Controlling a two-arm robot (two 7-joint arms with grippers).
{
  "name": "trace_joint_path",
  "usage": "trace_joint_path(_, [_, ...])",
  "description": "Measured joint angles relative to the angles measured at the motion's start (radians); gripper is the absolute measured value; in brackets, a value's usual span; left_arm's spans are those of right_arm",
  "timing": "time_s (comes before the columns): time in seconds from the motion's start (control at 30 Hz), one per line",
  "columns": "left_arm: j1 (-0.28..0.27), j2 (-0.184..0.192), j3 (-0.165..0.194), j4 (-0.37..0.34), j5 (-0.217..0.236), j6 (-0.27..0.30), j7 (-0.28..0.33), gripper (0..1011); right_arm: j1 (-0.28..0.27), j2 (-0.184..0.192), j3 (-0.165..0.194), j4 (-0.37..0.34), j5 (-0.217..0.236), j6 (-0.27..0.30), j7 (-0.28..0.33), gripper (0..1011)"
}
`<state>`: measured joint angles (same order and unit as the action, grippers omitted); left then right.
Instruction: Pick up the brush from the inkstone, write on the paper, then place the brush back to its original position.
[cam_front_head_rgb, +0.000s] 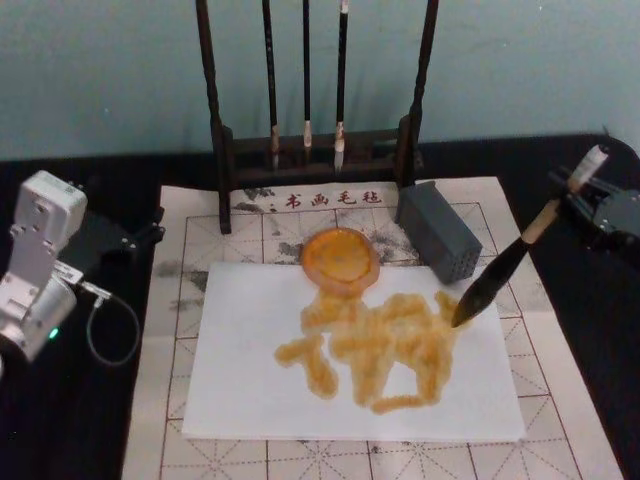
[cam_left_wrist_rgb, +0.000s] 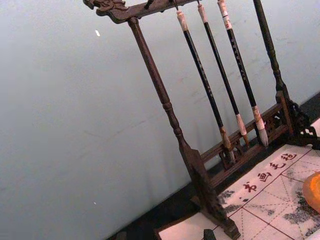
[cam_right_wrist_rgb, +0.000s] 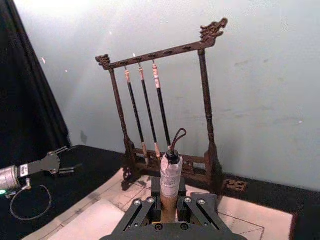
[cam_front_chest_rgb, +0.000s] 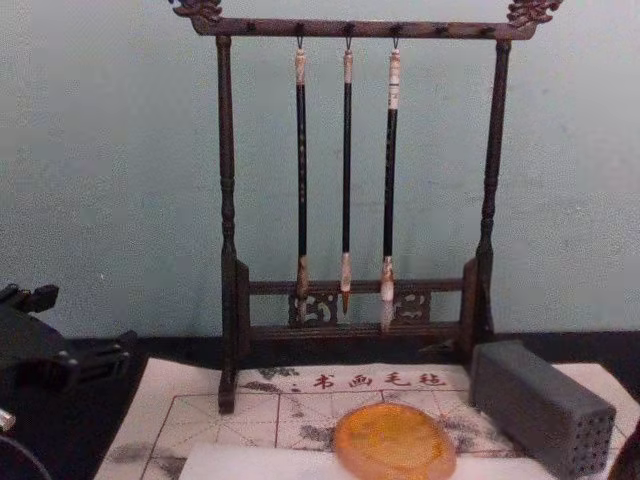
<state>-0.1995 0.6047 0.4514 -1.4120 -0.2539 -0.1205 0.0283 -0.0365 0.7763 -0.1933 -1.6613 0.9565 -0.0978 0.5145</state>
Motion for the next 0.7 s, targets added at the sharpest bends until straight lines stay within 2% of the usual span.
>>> trace_joint_path(0.27, [0.0, 0.0, 0.0, 0.0, 0.0, 0.0, 0.0, 1001, -0.033, 0.008, 0.028, -0.024, -0.043, -0.015, -0.011, 187])
trace_joint_path(0.33, [0.0, 0.0, 0.0, 0.0, 0.0, 0.0, 0.0, 1001, -0.045, 0.009, 0.033, -0.035, -0.073, -0.027, -0.013, 187])
trace_joint_path(0.47, [0.0, 0.0, 0.0, 0.0, 0.0, 0.0, 0.0, 1001, -0.055, 0.009, 0.037, -0.044, -0.103, -0.041, -0.009, 187])
trace_joint_path(0.7, [0.0, 0.0, 0.0, 0.0, 0.0, 0.0, 0.0, 1001, -0.065, 0.002, 0.046, -0.054, -0.128, -0.048, 0.009, 187])
